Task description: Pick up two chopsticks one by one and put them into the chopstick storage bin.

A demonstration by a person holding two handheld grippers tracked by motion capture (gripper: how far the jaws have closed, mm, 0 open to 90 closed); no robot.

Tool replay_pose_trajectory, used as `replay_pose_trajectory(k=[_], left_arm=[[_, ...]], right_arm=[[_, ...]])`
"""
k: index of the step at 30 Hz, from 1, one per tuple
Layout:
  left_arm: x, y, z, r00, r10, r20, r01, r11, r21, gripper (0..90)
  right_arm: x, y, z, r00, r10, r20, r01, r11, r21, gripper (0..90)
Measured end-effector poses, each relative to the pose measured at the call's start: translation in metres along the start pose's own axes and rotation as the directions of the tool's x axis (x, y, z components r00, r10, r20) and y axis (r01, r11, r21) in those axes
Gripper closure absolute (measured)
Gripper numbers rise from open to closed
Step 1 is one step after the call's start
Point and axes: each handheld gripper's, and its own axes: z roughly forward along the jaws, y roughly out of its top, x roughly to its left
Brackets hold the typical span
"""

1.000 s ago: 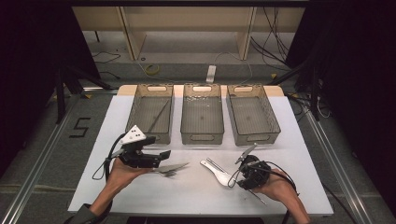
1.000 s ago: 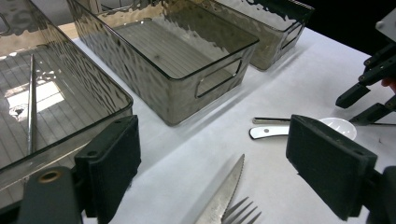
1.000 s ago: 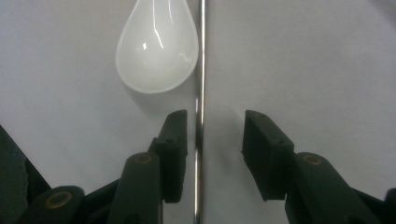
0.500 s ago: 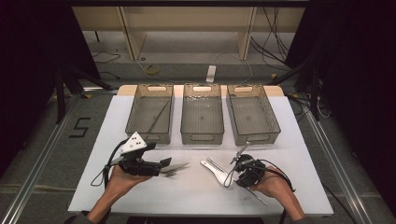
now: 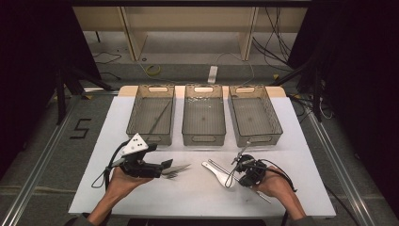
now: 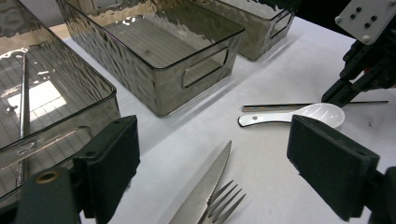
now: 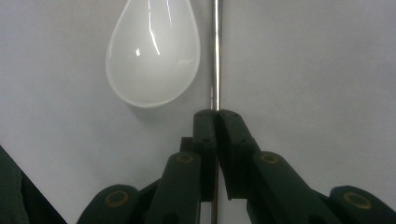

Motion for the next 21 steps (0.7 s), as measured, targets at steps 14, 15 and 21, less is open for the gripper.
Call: replay_pose_trajectory(k=[14,15,21], left_arm=[[0.000,0.001,0.000,1.0000,0.004,0.005,-0.004,1.0000,-0.004,17.8],[0.000,0.001,0.000,1.0000,0.005,0.006,-0.005,1.0000,-0.003,17.9],[0.000,0.001,0.001,0.9999,0.003,0.010,-0.003,1.0000,0.003,18.1]], right_arm=[[-0.007,-0.004,-0.014,0.9991,-0.039,0.016,0.040,0.998,-0.057,87.2],[-0.007,-0.005,-0.015,0.9990,-0.042,0.019,0.043,0.997,-0.058,87.2],[-0.009,-0.006,-0.025,0.9986,-0.047,0.026,0.049,0.995,-0.084,87.3]])
